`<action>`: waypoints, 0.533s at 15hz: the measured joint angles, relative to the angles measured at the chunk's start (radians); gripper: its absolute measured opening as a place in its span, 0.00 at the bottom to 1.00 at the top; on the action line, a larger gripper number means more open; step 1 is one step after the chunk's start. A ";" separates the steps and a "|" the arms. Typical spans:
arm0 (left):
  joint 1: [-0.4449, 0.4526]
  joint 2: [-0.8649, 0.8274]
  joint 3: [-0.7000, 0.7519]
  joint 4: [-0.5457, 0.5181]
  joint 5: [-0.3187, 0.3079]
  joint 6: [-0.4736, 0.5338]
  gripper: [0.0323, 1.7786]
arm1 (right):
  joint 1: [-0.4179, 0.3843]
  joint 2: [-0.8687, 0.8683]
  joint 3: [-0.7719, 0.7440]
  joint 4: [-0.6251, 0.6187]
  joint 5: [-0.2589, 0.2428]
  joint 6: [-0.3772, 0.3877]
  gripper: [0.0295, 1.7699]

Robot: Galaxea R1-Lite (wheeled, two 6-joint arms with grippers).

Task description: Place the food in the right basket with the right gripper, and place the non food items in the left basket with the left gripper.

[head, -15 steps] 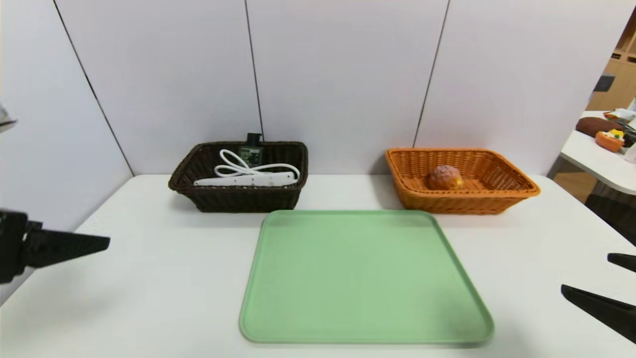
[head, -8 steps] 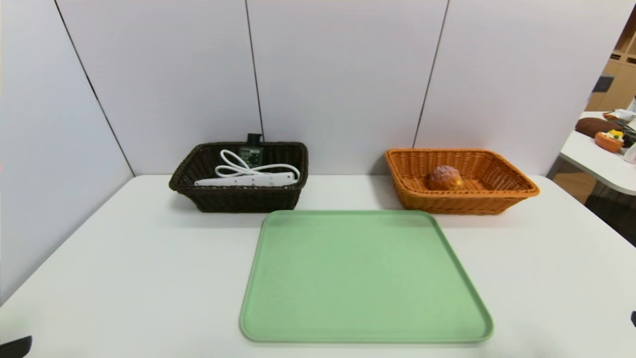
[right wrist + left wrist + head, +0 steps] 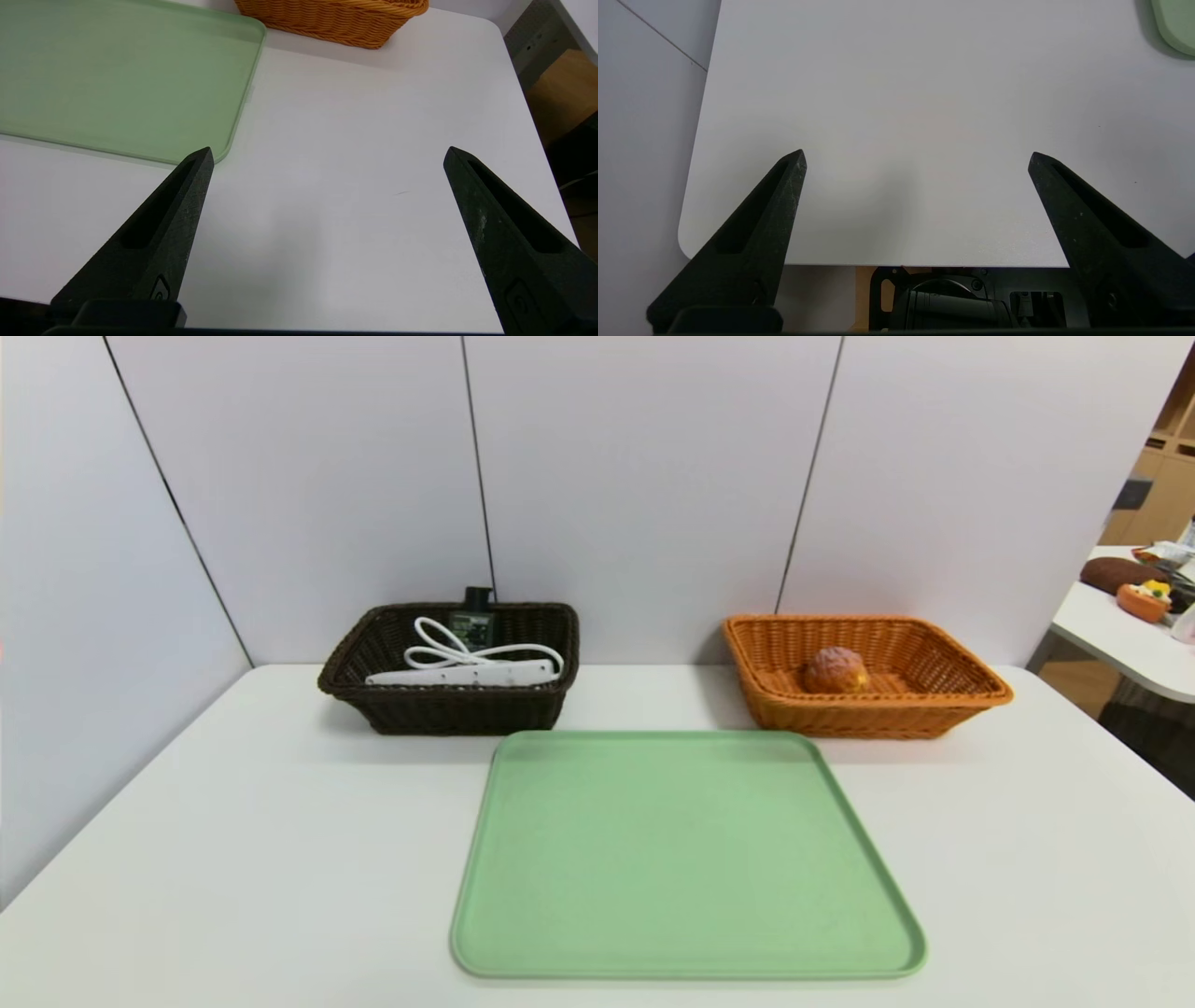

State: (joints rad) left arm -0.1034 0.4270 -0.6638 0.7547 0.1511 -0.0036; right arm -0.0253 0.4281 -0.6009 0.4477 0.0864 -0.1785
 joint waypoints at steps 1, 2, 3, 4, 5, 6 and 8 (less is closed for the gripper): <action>0.018 -0.024 0.016 0.000 0.000 0.011 0.95 | -0.013 -0.016 0.001 0.008 0.001 0.000 0.96; 0.038 -0.050 0.034 0.000 -0.001 0.024 0.95 | -0.026 -0.033 0.003 0.014 0.003 0.000 0.96; 0.057 -0.074 0.052 0.000 -0.001 0.033 0.95 | -0.039 -0.051 0.005 0.033 0.004 -0.001 0.96; 0.079 -0.101 0.071 0.000 -0.002 0.050 0.95 | -0.051 -0.074 0.004 0.064 0.006 -0.002 0.96; 0.096 -0.127 0.092 -0.001 -0.003 0.067 0.95 | -0.057 -0.097 -0.002 0.098 0.008 -0.006 0.96; 0.110 -0.155 0.115 -0.002 -0.005 0.086 0.95 | -0.061 -0.113 -0.005 0.127 0.010 -0.010 0.96; 0.123 -0.201 0.145 -0.009 -0.010 0.094 0.95 | -0.065 -0.132 -0.010 0.133 0.019 -0.010 0.96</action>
State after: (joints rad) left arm 0.0200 0.2264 -0.5189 0.7462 0.1413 0.0904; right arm -0.0902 0.2962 -0.6104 0.5811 0.1053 -0.1885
